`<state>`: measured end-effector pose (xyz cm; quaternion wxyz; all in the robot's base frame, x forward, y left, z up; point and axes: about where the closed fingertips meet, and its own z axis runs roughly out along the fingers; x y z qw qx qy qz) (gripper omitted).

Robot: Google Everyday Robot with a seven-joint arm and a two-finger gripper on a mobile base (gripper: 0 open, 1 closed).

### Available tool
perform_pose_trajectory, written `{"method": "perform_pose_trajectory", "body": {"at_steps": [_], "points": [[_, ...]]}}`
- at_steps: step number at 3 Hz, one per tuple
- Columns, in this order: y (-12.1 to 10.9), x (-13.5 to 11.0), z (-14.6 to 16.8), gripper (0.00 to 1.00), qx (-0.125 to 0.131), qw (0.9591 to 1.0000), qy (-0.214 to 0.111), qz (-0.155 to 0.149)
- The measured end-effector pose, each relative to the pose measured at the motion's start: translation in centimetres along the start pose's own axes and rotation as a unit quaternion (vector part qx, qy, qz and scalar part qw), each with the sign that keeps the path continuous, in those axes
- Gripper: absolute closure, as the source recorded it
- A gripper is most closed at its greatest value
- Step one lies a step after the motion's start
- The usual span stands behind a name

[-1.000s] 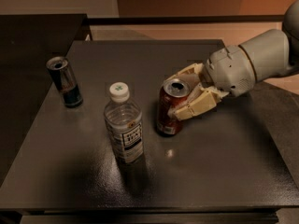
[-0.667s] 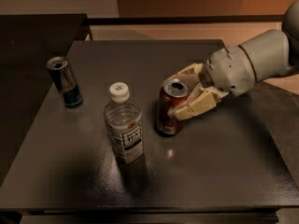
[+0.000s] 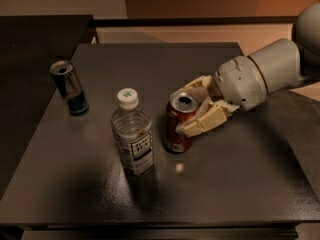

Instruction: Move coke can near blue plastic bottle

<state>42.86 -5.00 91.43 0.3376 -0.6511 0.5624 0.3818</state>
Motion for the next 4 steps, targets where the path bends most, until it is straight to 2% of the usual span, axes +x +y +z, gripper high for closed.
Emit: {"method": "perform_pose_trajectory", "body": {"at_steps": [2,4], "points": [[1.08,0.34,1.98,0.63,-0.028,0.9996,0.004,-0.007],[1.08,0.09,2.25,0.16,-0.029,0.9995,0.005,-0.009]]}}
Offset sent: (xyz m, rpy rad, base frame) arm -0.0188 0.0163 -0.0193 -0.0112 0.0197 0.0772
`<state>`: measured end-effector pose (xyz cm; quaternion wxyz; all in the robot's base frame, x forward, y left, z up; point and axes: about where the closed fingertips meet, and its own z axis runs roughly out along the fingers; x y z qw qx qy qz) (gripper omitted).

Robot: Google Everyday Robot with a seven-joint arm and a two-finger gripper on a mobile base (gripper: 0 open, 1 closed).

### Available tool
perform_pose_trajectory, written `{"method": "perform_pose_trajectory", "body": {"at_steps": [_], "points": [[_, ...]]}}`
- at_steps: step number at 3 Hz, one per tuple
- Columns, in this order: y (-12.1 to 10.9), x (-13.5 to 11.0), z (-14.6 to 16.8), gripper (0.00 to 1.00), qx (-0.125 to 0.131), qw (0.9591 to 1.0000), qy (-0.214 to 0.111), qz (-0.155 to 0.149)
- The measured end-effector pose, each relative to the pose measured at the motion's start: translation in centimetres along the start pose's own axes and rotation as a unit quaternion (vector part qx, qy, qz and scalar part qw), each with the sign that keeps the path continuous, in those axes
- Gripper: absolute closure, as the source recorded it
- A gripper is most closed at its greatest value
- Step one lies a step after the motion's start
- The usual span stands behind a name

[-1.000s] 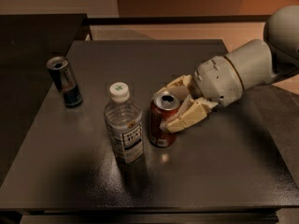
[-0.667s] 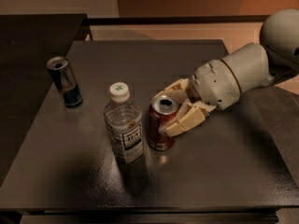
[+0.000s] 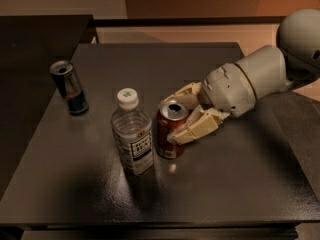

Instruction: Move coke can near blue plastic bottle

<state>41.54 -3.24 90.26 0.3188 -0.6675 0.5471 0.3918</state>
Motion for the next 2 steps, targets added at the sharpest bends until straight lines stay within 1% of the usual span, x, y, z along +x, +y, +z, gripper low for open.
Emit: {"method": "perform_pose_trajectory", "body": {"at_steps": [1,2], "points": [[0.0,-0.13,0.15,0.0,-0.001,1.0,0.0,-0.001],[0.0,-0.13,0.16,0.0,-0.001,1.0,0.0,-0.001]]}}
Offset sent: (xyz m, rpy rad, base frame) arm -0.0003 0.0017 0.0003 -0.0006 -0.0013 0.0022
